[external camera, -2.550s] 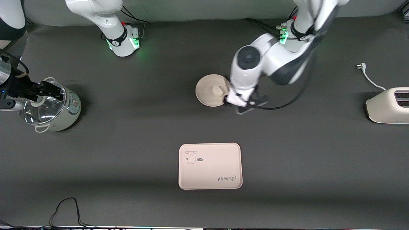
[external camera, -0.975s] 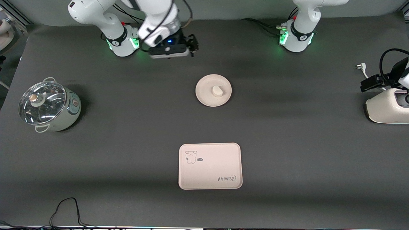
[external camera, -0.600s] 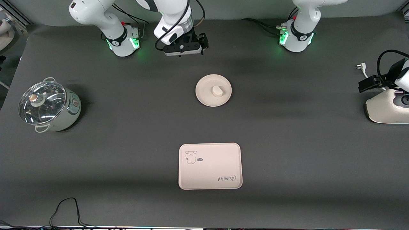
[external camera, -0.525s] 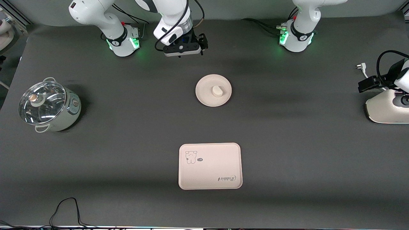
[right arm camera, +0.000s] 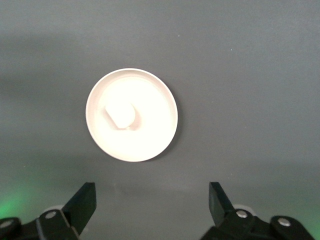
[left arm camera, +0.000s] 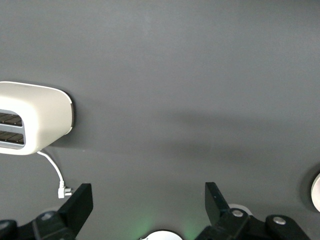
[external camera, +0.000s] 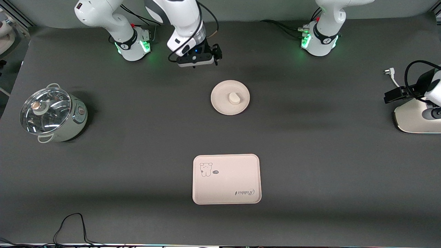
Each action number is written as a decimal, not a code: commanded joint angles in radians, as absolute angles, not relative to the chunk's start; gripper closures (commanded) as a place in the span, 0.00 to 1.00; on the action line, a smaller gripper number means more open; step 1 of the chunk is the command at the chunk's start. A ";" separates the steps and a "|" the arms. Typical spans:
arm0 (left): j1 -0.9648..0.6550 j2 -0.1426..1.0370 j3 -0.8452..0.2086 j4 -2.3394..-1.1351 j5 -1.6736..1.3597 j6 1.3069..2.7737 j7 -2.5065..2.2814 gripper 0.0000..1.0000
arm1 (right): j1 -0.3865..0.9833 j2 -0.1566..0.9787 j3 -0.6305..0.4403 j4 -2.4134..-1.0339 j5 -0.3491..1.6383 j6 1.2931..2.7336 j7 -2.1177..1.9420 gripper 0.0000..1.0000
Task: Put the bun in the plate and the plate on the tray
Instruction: 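Lower the right gripper to the plate rim and grip it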
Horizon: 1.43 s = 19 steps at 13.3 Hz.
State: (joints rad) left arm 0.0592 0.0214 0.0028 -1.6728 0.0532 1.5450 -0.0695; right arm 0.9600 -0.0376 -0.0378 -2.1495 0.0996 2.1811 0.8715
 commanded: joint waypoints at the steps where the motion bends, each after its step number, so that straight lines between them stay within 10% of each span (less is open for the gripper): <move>1: 0.068 -0.012 -0.006 -1.680 0.043 1.542 -0.086 0.00 | 0.974 -0.014 -0.052 -2.230 0.106 2.299 0.888 0.00; 12: 0.057 -0.021 -0.032 -1.649 0.043 1.557 -0.097 0.00 | 0.973 0.310 -0.055 -2.341 0.107 2.856 0.931 0.00; 19: 0.058 -0.028 -0.038 -1.644 0.043 1.560 -0.094 0.00 | 0.980 0.399 -0.054 -2.336 0.106 2.968 0.957 0.00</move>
